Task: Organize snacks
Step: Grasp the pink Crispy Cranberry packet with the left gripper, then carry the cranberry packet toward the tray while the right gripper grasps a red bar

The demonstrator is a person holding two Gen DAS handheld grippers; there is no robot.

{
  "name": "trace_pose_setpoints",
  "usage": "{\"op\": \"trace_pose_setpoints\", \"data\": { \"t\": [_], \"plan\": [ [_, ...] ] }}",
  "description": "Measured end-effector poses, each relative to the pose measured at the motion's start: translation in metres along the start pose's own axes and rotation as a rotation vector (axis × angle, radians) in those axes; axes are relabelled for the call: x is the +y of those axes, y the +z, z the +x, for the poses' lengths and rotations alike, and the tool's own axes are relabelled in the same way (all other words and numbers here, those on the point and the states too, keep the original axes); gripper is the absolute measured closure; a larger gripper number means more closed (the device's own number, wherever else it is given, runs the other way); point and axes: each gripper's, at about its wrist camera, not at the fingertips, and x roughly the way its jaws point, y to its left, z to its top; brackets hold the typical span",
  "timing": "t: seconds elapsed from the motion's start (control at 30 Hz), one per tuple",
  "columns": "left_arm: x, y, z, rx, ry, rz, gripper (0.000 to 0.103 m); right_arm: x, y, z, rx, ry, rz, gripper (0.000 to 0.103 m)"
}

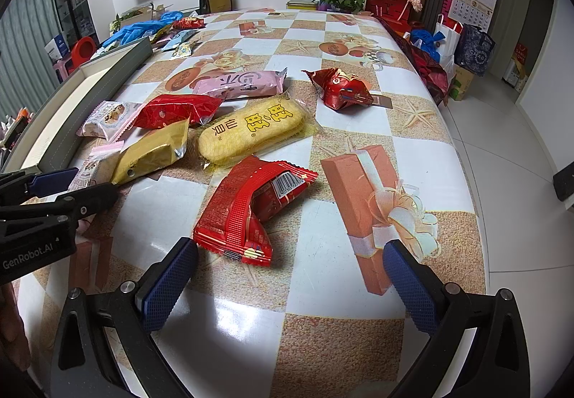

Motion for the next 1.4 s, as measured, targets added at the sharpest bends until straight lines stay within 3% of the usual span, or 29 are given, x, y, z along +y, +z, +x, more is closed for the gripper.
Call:
{"op": "trace_pose_setpoints", "data": {
  "t": [0.13, 0.43, 1.0, 1.23, 1.4],
  "plan": [
    [0.001, -0.004, -0.002, -0.021, -0.023, 0.033, 0.056, -0.001, 0.003, 0.001, 0.066, 0.005, -0.002, 0.000],
    [0.004, -0.014, -0.005, -0.110, -0.052, 0.076, 0.054, 0.001, -0.003, -0.002, 0.030, -0.034, 0.050, 0.000],
    [0.000, -0.015, -0.003, -0.114, -0.059, 0.090, 0.047, 0.001, -0.003, -0.002, 0.029, -0.033, 0.052, 0.000],
    [0.004, -0.015, -0.003, -0.109, -0.082, 0.083, 0.049, 0.006, 0.015, 0.006, 0.148, -0.078, 0.138, 0.000],
    [0.008, -0.015, -0.004, -0.108, -0.088, 0.071, 0.053, 0.019, 0.027, 0.014, 0.142, -0.071, 0.103, 0.001]
  ]
}}
